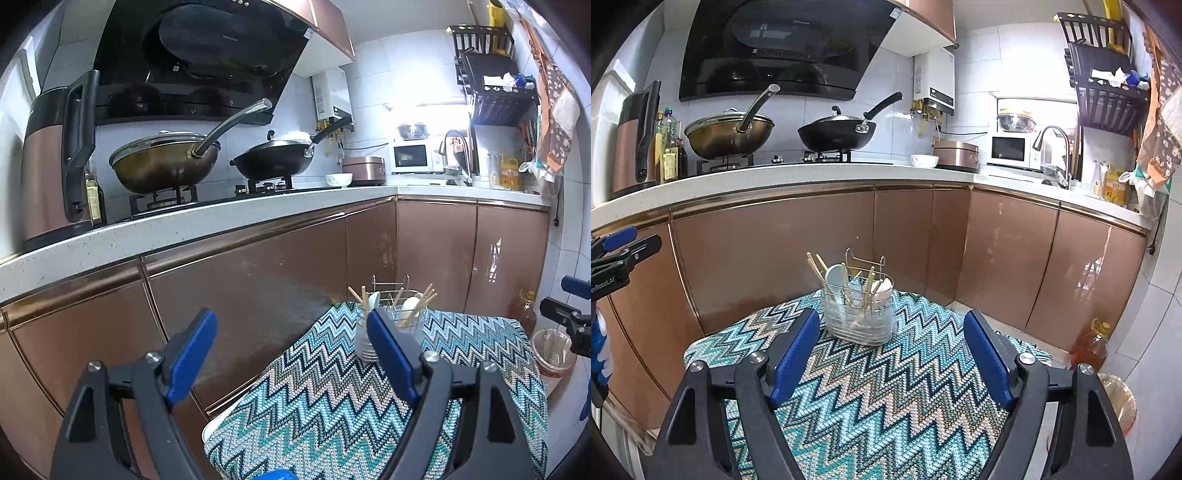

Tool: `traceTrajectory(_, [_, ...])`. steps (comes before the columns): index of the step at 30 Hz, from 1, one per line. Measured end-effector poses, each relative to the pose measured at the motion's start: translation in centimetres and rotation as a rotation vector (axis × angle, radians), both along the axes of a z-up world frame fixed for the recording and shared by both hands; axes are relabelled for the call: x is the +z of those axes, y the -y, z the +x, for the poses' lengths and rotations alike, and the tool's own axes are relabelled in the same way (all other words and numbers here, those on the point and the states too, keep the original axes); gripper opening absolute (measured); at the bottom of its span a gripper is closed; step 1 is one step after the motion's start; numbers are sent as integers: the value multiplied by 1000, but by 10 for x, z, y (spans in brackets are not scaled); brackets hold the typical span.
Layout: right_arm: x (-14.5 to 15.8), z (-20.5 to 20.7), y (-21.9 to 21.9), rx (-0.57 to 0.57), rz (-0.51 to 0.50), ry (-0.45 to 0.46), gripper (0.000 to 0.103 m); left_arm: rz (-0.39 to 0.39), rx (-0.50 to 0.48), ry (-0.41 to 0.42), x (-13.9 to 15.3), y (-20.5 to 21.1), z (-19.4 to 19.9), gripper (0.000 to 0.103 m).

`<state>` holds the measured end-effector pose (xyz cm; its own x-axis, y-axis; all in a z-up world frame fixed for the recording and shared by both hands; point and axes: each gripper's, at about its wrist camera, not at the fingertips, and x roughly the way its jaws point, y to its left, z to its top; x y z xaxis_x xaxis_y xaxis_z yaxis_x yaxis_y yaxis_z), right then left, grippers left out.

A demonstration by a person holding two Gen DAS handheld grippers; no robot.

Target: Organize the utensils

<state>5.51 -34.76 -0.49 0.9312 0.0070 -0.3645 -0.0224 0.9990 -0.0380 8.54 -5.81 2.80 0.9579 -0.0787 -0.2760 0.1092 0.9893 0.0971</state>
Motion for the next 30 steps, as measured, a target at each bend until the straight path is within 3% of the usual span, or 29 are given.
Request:
traceTrajectory(8, [-7,3,10,-34,14,-21,88,33,32,27,-3,12,-4,85])
traceTrajectory(30, [-19,8,14,-55,21,-50,95,11,23,38,-2,18,-6,86])
